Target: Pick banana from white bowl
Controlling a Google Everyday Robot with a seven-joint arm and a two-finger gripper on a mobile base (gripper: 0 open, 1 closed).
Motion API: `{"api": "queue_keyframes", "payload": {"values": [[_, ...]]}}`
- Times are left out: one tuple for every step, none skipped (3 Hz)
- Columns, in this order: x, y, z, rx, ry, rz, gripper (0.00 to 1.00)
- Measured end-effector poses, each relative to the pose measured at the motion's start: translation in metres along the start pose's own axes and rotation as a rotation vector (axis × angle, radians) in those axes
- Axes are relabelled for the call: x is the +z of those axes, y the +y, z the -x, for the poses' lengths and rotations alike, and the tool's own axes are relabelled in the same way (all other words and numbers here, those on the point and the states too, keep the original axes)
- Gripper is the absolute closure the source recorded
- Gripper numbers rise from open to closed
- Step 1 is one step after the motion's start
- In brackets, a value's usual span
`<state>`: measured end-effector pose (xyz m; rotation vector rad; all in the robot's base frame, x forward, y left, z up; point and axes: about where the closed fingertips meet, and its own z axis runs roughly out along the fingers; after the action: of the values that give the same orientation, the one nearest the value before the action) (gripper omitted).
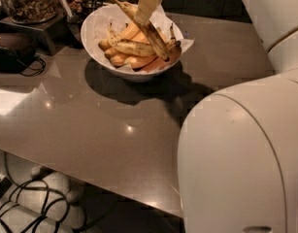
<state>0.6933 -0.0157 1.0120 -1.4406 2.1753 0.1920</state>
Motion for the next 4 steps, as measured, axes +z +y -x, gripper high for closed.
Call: {"api": "queue_keyframes", "payload": {"values": [[-0.001,0.004,0.000,-0.001,-0.007,0.010,1.00],[-0.023,0.040,-0.024,0.063,0.009,0.043,1.00],[-0.023,0.043,-0.025,0.069,0.005,0.049,1.00],[-0.033,0.058,-0.038,0.112,0.018,0.043,1.00]]}}
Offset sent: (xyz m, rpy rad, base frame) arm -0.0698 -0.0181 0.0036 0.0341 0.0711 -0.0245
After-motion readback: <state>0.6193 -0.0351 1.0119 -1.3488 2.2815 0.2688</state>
